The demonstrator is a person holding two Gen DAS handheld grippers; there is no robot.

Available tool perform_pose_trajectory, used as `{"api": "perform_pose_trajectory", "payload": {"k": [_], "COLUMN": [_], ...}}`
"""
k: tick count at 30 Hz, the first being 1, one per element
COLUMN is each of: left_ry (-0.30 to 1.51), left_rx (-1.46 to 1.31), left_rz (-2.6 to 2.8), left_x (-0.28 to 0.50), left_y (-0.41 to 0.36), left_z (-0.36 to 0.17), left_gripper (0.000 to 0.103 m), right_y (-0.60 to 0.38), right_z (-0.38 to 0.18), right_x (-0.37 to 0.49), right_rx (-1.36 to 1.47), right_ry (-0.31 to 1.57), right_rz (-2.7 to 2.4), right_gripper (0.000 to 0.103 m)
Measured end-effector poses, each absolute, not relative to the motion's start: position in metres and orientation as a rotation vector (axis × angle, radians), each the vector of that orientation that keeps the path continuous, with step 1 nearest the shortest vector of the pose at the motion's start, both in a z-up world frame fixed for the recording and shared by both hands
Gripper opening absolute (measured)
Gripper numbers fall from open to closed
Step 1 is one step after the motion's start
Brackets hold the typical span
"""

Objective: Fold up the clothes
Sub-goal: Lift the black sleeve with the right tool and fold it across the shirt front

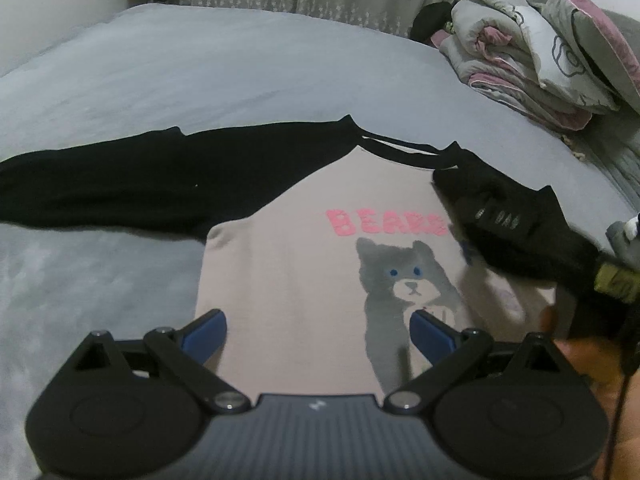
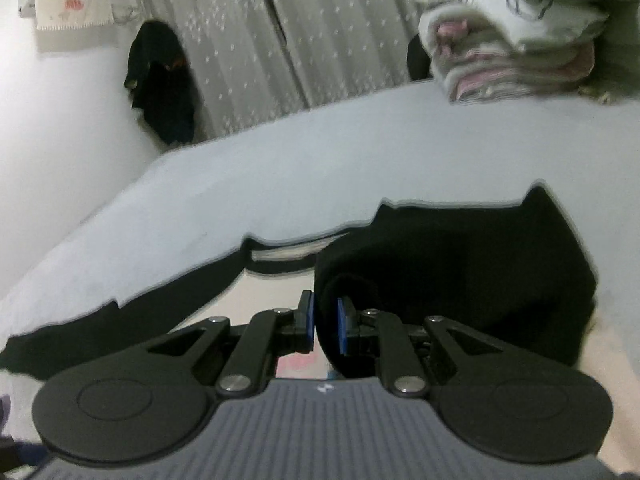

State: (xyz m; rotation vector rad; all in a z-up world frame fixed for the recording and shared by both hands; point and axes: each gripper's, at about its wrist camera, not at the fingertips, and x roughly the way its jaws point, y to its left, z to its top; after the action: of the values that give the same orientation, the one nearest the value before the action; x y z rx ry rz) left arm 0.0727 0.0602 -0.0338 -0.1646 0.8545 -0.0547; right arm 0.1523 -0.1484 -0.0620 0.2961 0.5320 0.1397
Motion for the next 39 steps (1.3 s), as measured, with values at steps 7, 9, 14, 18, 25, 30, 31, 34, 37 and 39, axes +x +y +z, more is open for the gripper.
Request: {"api": "perform_pose_trajectory", "payload": {"k": [7,9,14,18,25,30,31,34,37,39], "left_ry": [0.849,0.848,0.820,0.795,0.736,0.690,0.664,0.593,0.561,0.545], "left_rx": [-0.132,-0.115,-0.057,-0.014,0.136,0.187,0.196,0.203,0.185,0.172], "left_rz": [-0.039,-0.034,-0.009,0.010,0.019,-0.067,-0.099,-0.202,-0.288,-0.336], "left_x": [0.074,0.074,0.070,0.064,0.056,0.063,0.065,0.072,0.084,0.093], "left_y": [0.059,0.057,0.053,0.047,0.025,0.006,-0.001,-0.024,-0.050,-0.068], "left_z": [-0.038,-0.039,-0.041,-0.044,-0.048,-0.026,-0.020,-0.004,-0.002,-0.005], "left_gripper": [0.099,0.099,0.099,0.099,0.099,0.098,0.098,0.098,0.098,0.098], "right_y": [-0.156,-0.159,-0.169,-0.174,-0.188,-0.207,-0.213,-0.238,-0.261,-0.272], "right_z": [-0.076,-0.079,-0.081,-0.076,-0.058,-0.027,-0.020,-0.001,0.009,0.009], "right_x": [0.155,0.153,0.151,0.152,0.154,0.138,0.134,0.120,0.110,0.108], "right_rx": [0.374,0.396,0.446,0.441,0.435,0.509,0.541,0.638,0.684,0.683], "right_ry": [0.578,0.579,0.588,0.622,0.745,0.700,0.670,0.574,0.492,0.469], "right_rz": [0.181,0.197,0.247,0.321,0.489,0.510,0.511,0.492,0.420,0.354], "right_gripper": [0.015,0.016,0.020,0.030,0.055,0.060,0.062,0.069,0.069,0.069]}}
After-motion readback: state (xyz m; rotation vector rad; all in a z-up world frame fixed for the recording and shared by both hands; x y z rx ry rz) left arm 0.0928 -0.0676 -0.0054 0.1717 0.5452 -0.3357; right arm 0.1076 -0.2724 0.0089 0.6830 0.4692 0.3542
